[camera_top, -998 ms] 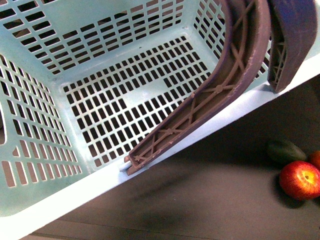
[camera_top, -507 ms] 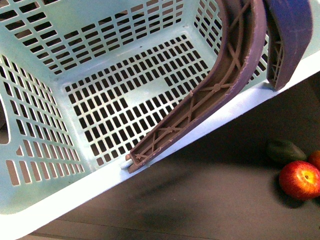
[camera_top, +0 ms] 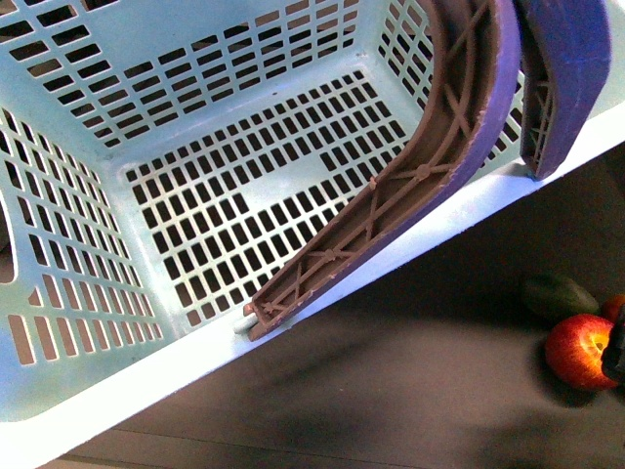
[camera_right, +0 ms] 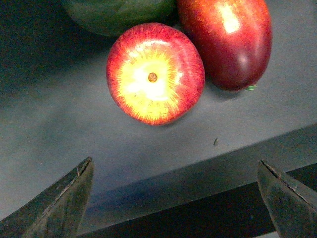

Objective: Pick apple with right arm and hold basket with left

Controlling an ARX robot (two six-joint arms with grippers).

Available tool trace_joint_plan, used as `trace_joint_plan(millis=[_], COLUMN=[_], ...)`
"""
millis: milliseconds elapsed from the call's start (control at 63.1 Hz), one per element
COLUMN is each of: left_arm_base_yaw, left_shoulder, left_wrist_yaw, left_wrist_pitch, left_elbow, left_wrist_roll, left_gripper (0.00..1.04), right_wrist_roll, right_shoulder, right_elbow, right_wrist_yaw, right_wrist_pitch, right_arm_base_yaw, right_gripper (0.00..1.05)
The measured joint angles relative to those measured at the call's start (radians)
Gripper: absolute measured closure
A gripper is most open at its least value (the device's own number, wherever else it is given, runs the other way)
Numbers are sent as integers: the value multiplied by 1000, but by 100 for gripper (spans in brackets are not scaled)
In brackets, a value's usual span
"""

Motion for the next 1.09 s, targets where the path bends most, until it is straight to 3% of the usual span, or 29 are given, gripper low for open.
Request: trace_joint_plan(millis=[618, 1093], left_arm_base_yaw=[0, 0], left_shoulder=[0, 0], left_wrist_yaw=[0, 0], left_wrist_pitch=[0, 0], left_elbow=[0, 0], left_wrist_roll=[0, 0], left_gripper=[90, 90], right_wrist_roll=[71, 107], right_shoulder=[235, 334], right_elbow=[247, 325], right_wrist_yaw=[-37, -33], right_wrist_pitch=[-7, -20], right_arm_base_yaw=[-6, -21], right_gripper=[9, 9])
